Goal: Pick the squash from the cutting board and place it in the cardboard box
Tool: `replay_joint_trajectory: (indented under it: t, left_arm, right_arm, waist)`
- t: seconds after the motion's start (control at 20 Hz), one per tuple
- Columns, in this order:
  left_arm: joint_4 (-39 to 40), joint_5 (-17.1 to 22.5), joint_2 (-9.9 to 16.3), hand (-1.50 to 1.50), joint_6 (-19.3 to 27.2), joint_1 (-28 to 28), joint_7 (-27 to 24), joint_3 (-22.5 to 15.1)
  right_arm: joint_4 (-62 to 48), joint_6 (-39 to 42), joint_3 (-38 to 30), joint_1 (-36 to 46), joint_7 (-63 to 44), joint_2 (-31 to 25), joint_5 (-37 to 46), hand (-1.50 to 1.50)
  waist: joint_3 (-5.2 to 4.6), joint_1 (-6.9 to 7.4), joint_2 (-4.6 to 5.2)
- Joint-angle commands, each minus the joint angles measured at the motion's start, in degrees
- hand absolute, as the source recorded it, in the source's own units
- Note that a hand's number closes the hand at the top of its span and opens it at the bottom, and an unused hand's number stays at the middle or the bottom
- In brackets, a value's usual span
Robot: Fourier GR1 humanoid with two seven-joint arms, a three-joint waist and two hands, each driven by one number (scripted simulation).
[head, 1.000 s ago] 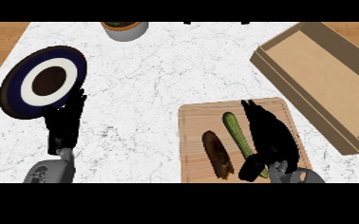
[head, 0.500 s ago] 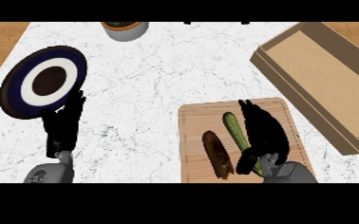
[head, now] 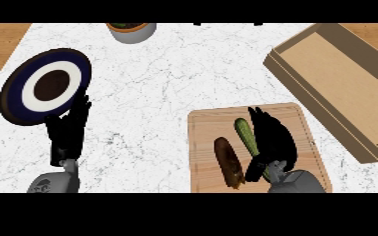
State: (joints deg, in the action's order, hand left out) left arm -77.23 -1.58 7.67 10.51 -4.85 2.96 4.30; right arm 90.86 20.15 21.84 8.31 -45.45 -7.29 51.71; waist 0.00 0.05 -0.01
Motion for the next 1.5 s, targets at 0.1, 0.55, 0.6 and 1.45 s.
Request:
replay_joint_trajectory:
  t: [0.1, 0.55, 0.6, 1.45]
  left_arm:
    - [-0.9, -1.0, -1.5, 0.0, -0.4, 2.8, -2.5, -0.9]
    - [-0.8, -0.2, 0.1, 0.0, -1.4, 0.3, 0.0, 1.1]
    - [4.6, -0.1, -0.6, 0.0, -1.5, -0.2, -4.9, 1.8]
    - [-1.2, 0.0, 0.2, 0.0, -2.2, 1.0, -0.1, 1.6]
  right_arm:
    - [-6.6, -2.8, -1.2, 1.1, 4.2, 2.2, 3.4, -1.5]
    - [-4.5, -7.7, -0.1, -0.1, 12.4, 0.6, 7.6, 1.5]
    - [-6.0, -9.3, -1.3, 1.7, 13.7, 0.1, 7.9, 1.5]
    - [-13.9, -12.9, -1.2, 21.9, -15.5, 7.3, 10.9, 1.5]
  waist:
    - [0.0, 0.09, 0.0]
    - [0.0, -0.01, -0.03]
    - [-0.01, -0.05, 0.01]
    - [-0.01, 0.41, -0.07]
